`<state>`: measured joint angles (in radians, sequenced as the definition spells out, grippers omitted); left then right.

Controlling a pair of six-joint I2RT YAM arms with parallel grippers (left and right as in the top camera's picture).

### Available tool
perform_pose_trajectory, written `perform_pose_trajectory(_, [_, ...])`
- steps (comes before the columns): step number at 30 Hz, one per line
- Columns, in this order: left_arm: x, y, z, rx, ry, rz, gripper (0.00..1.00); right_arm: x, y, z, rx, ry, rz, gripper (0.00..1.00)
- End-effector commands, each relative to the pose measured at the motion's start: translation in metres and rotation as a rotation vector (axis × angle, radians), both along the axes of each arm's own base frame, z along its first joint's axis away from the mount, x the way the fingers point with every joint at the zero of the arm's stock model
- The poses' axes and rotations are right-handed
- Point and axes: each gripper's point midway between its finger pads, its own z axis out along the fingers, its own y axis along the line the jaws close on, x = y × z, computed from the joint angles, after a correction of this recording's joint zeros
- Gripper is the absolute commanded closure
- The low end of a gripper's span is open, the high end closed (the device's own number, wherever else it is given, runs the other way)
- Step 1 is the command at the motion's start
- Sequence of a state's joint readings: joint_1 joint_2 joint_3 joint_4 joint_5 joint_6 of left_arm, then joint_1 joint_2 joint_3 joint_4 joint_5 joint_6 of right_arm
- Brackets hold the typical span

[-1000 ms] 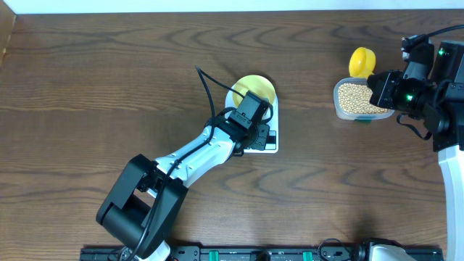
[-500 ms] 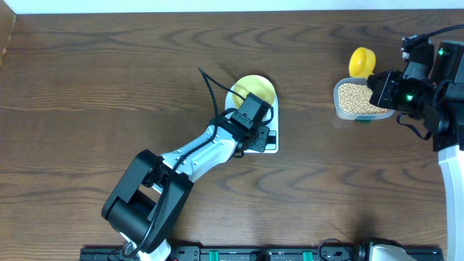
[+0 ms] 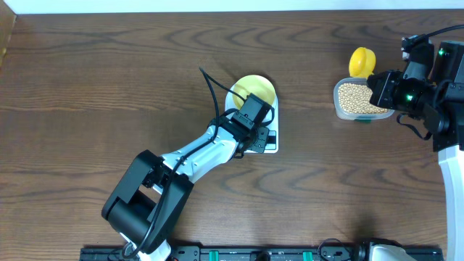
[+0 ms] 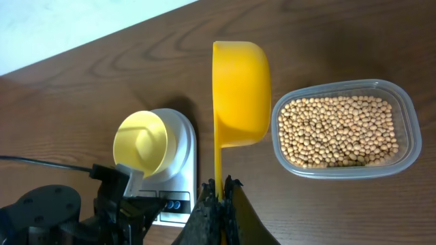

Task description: Scoop item into bowl and weigh 50g on scale

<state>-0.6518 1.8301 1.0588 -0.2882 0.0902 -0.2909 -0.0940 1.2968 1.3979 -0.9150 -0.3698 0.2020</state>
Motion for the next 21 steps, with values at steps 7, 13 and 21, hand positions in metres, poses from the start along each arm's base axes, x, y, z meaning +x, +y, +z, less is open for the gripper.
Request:
perform_pose_trajectory(7, [-0.005,0.016,-0.023,0.085,0.037,0.015,0.93,0.001,-0.001,0.008,0.002,-0.022,-0.009,0.99])
perform_pose_trajectory(13, [-0.015,0.024,-0.044,0.13,0.099,0.02,0.93,0.0,-0.001,0.007,0.002,-0.019,-0.009,0.99])
perform_pose_trajectory(21, [-0.03,0.036,-0.062,0.191,0.174,0.022,0.93,0.001,-0.002,0.008,0.001,-0.021,-0.009,0.99])
